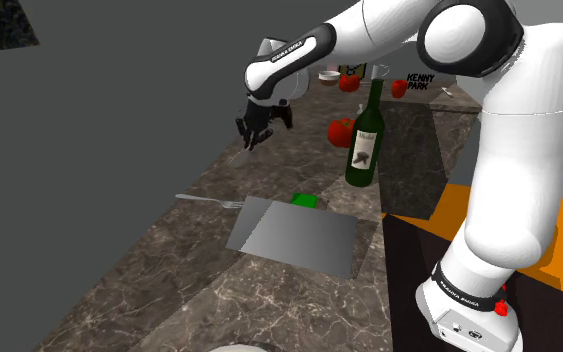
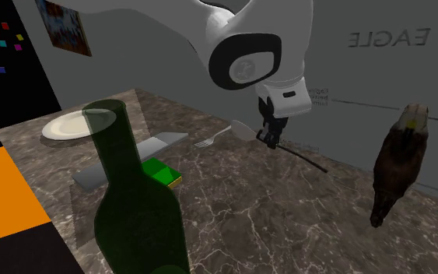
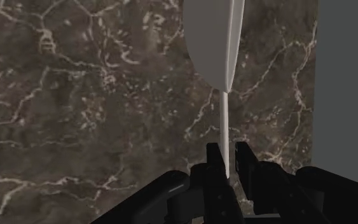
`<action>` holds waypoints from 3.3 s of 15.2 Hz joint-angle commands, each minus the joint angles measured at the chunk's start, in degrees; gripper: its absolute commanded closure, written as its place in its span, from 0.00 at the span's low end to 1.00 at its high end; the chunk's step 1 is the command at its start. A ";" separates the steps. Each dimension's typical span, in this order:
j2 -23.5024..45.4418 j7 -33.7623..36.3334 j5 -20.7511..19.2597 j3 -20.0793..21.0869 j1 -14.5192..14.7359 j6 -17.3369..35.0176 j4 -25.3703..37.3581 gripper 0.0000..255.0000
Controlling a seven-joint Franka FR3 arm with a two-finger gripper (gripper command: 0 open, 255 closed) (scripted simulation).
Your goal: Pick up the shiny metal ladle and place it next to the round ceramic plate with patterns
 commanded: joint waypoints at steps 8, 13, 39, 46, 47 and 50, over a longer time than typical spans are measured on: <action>-2.29 1.42 -0.89 -0.27 0.00 -5.97 3.83 1.00; -7.67 7.08 -2.13 1.54 3.59 -2.66 -3.84 1.00; -16.33 47.79 -14.79 17.05 21.23 3.39 -15.59 1.00; -12.41 60.81 -21.27 21.23 26.39 1.68 -10.92 1.00; -11.99 61.80 -21.82 21.45 26.87 1.48 -10.43 1.00; -11.04 62.52 -22.72 21.34 26.97 3.58 -11.71 1.00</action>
